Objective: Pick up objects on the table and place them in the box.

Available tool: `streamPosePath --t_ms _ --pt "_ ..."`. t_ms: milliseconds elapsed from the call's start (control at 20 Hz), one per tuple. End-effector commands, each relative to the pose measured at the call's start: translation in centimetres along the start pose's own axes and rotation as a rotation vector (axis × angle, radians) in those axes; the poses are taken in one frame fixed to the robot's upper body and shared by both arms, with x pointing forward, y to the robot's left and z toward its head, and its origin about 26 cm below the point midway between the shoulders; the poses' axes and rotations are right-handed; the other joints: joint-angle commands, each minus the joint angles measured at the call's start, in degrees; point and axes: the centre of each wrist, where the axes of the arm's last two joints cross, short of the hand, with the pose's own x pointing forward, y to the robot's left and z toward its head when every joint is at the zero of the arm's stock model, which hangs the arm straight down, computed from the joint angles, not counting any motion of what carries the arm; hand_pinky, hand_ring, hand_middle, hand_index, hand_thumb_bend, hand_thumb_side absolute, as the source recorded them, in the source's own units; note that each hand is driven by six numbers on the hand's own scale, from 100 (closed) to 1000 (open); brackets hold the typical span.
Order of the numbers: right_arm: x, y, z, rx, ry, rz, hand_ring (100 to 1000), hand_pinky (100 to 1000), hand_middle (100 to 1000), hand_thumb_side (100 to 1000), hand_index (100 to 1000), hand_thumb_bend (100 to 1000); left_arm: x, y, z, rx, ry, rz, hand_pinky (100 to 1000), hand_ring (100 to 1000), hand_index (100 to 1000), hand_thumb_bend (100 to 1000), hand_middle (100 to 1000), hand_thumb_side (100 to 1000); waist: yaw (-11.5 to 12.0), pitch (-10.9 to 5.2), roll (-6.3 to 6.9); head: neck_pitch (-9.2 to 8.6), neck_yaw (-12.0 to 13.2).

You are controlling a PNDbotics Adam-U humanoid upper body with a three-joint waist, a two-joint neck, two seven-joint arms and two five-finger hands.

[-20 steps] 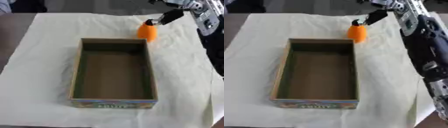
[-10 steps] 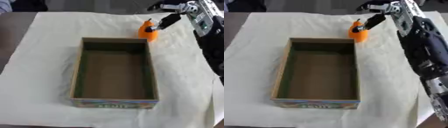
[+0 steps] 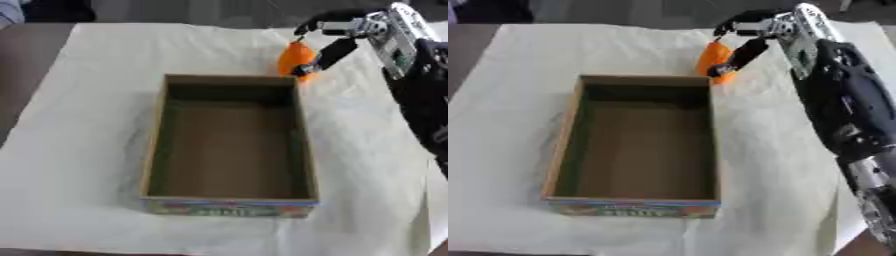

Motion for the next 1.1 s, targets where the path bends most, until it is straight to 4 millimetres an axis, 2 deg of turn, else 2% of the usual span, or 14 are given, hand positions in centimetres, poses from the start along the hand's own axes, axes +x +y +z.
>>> streamPosePath --t_ms 50,300,400,500,600,700,750,800,1000,1100 --pt "-0.2 -0.8 0.3 -0.02 0.031 0.035 1000 904 905 646 1000 556 0.7 0.2 -0.6 -0.009 -0.029 -0.003 416 544 713 100 661 766 0.0 -0.96 0.06 -0.52 0.0" --pt "-0.1 0.2 -0.4 -0.015 0.048 0.047 1000 881 859 640 1000 522 0.7 0.2 -0.5 -0.007 -0.026 -0.003 416 543 713 100 658 766 0.1 -0.87 0.11 -0.61 0.0" --pt "-0.1 0.4 -0.6 -0.024 0.061 0.054 1000 868 840 626 1000 483 0.6 0.2 -0.5 -0.005 -0.024 -0.003 416 543 713 100 659 767 0.2 -0.84 0.12 -0.66 -0.1" --pt "0.1 0.6 -0.8 -0.038 0.074 0.068 1000 851 809 592 956 427 0.6 0.2 -0.4 -0.006 -0.023 -0.002 416 543 712 100 658 767 0.2 -0.81 0.1 -0.64 -0.1" --pt "0.2 0.7 -0.9 -0.066 0.083 0.082 1000 833 766 507 894 336 0.6 0.2 -0.4 -0.006 -0.02 -0.002 416 543 712 100 659 768 0.2 -0.78 0.1 -0.57 -0.2" --pt "0.3 0.6 -0.8 -0.112 0.086 0.081 1000 814 707 375 839 189 0.6 0.2 -0.5 -0.007 -0.019 -0.003 415 542 711 100 658 767 0.2 -0.77 0.08 -0.52 -0.2" --pt "0.3 0.5 -0.8 -0.135 0.086 0.077 1000 811 696 345 830 162 0.6 0.2 -0.5 -0.006 -0.02 -0.002 415 543 711 100 658 767 0.2 -0.77 0.07 -0.48 -0.2" --pt "0.4 0.5 -0.7 -0.157 0.085 0.072 1000 801 647 261 804 100 0.7 0.2 -0.5 -0.006 -0.02 -0.002 415 543 711 100 658 768 0.2 -0.78 0.05 -0.46 -0.2" --pt "0.4 0.0 -0.3 -0.234 0.067 0.041 1000 781 600 100 749 100 0.7 0.2 -0.5 -0.008 -0.021 -0.001 415 542 710 100 659 767 0.1 -0.82 0.0 -0.52 -0.1" --pt "0.4 -0.3 0.1 -0.269 0.055 0.019 1000 768 561 100 712 100 0.7 0.2 -0.5 -0.008 -0.021 -0.002 415 542 710 100 659 767 0.0 -0.85 0.0 -0.52 -0.1"
